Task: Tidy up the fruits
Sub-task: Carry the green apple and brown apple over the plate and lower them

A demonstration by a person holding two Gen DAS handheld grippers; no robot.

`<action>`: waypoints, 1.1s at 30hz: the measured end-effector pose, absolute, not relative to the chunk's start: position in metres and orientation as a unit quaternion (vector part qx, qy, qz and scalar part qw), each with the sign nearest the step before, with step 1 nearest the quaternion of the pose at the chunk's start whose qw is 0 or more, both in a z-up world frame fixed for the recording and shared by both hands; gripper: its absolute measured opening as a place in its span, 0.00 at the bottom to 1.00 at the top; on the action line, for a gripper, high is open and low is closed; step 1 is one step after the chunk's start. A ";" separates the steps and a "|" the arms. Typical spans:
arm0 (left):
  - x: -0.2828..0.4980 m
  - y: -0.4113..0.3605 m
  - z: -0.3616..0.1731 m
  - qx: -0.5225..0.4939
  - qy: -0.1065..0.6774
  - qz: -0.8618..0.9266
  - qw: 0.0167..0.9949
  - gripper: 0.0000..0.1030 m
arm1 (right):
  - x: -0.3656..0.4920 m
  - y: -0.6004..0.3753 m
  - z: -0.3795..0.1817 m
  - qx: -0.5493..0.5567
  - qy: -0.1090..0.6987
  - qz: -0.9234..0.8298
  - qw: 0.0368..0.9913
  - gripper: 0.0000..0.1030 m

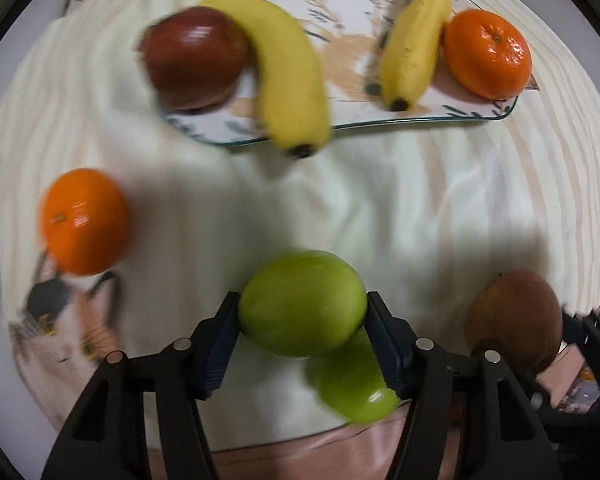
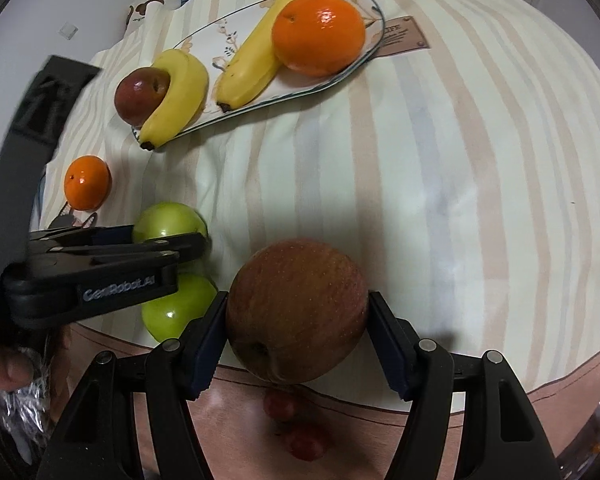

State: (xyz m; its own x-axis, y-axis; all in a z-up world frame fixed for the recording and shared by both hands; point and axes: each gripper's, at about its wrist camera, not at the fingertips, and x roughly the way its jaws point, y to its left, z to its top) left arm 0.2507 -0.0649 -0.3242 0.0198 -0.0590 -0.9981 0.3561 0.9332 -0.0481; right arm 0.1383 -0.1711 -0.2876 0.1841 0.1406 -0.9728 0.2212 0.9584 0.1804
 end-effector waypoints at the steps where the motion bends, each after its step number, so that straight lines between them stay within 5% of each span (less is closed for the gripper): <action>1: 0.249 -0.060 -0.321 0.110 0.683 -0.142 0.708 0.57 | 0.140 -0.168 -0.289 0.143 0.638 -0.021 0.756 0.67; 17: 0.261 -0.041 -0.341 0.096 0.687 -0.111 0.711 0.57 | 0.170 -0.149 -0.317 0.124 0.653 -0.016 0.747 0.68; 33: 0.340 -0.058 -0.194 0.042 0.611 -0.195 0.766 0.57 | 0.222 -0.190 -0.222 0.199 0.566 -0.001 0.800 0.67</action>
